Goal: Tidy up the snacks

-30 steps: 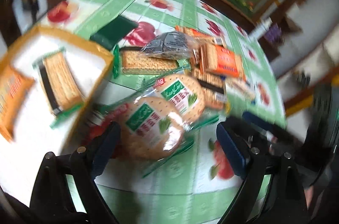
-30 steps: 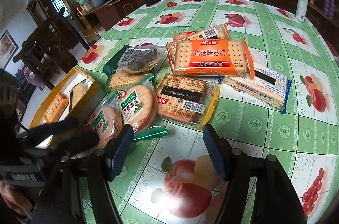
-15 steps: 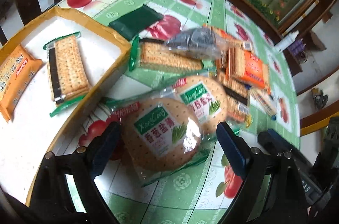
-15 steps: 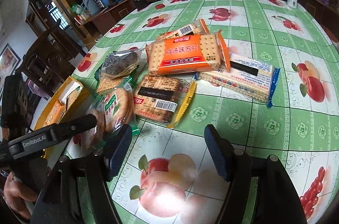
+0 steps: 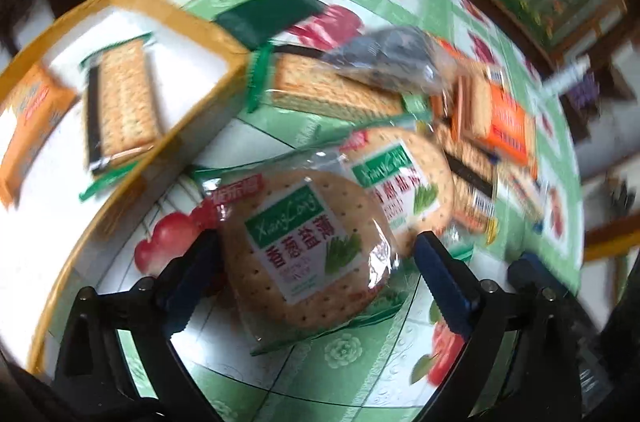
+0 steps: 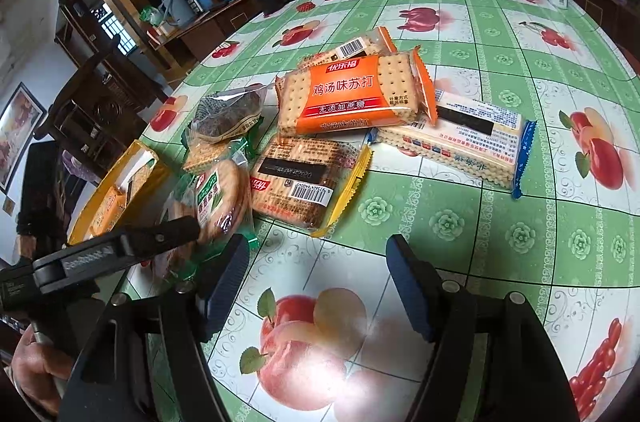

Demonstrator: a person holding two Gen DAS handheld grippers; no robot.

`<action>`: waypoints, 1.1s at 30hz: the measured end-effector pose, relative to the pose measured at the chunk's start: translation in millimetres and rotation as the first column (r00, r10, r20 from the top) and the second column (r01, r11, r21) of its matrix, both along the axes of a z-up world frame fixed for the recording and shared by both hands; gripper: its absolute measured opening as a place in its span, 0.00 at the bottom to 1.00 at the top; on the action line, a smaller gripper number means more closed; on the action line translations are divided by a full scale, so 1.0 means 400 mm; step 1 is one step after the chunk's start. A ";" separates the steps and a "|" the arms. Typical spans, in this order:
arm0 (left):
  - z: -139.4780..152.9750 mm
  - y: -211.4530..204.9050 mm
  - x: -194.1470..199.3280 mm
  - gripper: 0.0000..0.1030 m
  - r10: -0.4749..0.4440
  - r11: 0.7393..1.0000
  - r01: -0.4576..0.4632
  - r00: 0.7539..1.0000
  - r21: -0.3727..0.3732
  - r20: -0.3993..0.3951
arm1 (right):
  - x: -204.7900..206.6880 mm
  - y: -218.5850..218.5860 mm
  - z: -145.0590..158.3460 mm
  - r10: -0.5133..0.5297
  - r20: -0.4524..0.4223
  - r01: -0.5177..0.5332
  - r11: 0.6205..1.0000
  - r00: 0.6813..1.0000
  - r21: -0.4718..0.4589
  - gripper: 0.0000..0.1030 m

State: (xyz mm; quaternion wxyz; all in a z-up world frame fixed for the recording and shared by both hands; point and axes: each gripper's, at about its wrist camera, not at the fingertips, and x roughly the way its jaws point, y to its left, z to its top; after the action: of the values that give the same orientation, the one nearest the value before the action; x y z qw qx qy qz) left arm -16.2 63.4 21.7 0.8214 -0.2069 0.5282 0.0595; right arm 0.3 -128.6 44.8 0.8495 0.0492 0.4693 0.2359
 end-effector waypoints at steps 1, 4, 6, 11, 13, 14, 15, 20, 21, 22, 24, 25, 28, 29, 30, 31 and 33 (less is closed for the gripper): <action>0.000 -0.003 0.000 0.93 -0.021 1.000 0.021 1.000 -0.002 0.009 | 0.000 0.001 0.003 0.000 0.004 0.000 1.000 1.000 0.004 0.69; 0.003 0.012 -0.020 0.81 -0.043 0.999 0.044 0.998 -0.022 0.045 | 0.002 0.012 0.013 0.010 0.018 -0.010 1.000 1.000 0.002 0.69; 0.005 0.022 -0.033 0.77 -0.081 0.996 0.082 0.995 -0.026 0.061 | 0.006 0.026 0.014 0.016 0.023 -0.015 1.000 1.000 -0.016 0.69; 0.011 0.033 -0.083 0.76 -0.163 0.987 0.162 0.984 0.021 0.067 | 0.024 0.088 0.021 0.032 0.033 -0.031 0.999 0.999 -0.028 0.69; 0.014 0.032 -0.113 0.75 -0.200 0.980 0.198 0.978 0.028 0.061 | 0.032 0.121 0.021 0.036 0.041 -0.033 0.997 0.999 -0.070 0.69; 0.016 0.032 -0.129 0.75 -0.211 0.977 0.209 0.976 0.029 0.063 | 0.036 0.143 0.020 0.042 0.049 -0.037 0.995 0.998 -0.097 0.69; 0.017 0.034 -0.145 0.75 -0.223 0.975 0.221 0.973 0.033 0.066 | 0.040 0.164 0.017 0.053 0.049 -0.047 0.992 0.997 -0.115 0.69; 0.024 0.027 -0.197 0.75 -0.281 0.958 0.275 0.956 0.077 0.085 | 0.060 0.240 -0.011 0.084 0.006 -0.082 0.987 0.996 -0.141 0.74; 0.023 0.029 -0.201 0.75 -0.282 0.958 0.275 0.955 0.081 0.092 | 0.063 0.252 -0.014 0.078 0.003 -0.076 0.985 0.997 -0.156 0.74; 0.023 0.031 -0.203 0.75 -0.286 0.957 0.279 0.954 0.080 0.094 | 0.064 0.270 -0.016 0.076 0.011 -0.073 0.981 0.997 -0.182 0.75; 0.023 0.038 -0.211 0.75 -0.292 0.956 0.286 0.951 0.066 0.100 | 0.063 0.300 -0.023 0.103 0.020 -0.096 0.968 0.994 -0.232 0.77; 0.023 0.041 -0.213 0.75 -0.292 0.956 0.287 0.951 0.061 0.102 | 0.061 0.314 -0.027 0.125 0.016 -0.117 0.961 0.992 -0.251 0.77; 0.017 0.042 -0.220 0.75 -0.301 0.953 0.296 0.949 0.057 0.099 | 0.053 0.358 -0.045 0.178 0.030 -0.154 0.913 0.984 -0.378 0.81; 0.013 0.044 -0.221 0.75 -0.302 0.953 0.299 0.948 0.051 0.094 | 0.052 0.366 -0.048 0.187 0.034 -0.157 0.901 0.982 -0.405 0.81; 0.009 0.048 -0.221 0.75 -0.300 0.954 0.297 0.949 0.042 0.094 | 0.051 0.371 -0.050 0.195 0.035 -0.164 0.896 0.980 -0.413 0.81; 0.010 0.052 -0.222 0.75 -0.297 0.955 0.295 0.950 0.037 0.101 | 0.052 0.375 -0.053 0.198 0.042 -0.161 0.891 0.979 -0.425 0.81; 0.011 0.057 -0.218 0.75 -0.295 0.955 0.294 0.950 0.028 0.102 | 0.054 0.375 -0.055 0.198 0.049 -0.159 0.890 0.979 -0.428 0.81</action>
State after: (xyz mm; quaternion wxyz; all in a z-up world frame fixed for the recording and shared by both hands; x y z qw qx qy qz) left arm -103.6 86.2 26.3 0.8491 -0.1235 0.5086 -0.0712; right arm 21.7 21.6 22.8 0.8353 -0.1898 0.4723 0.2079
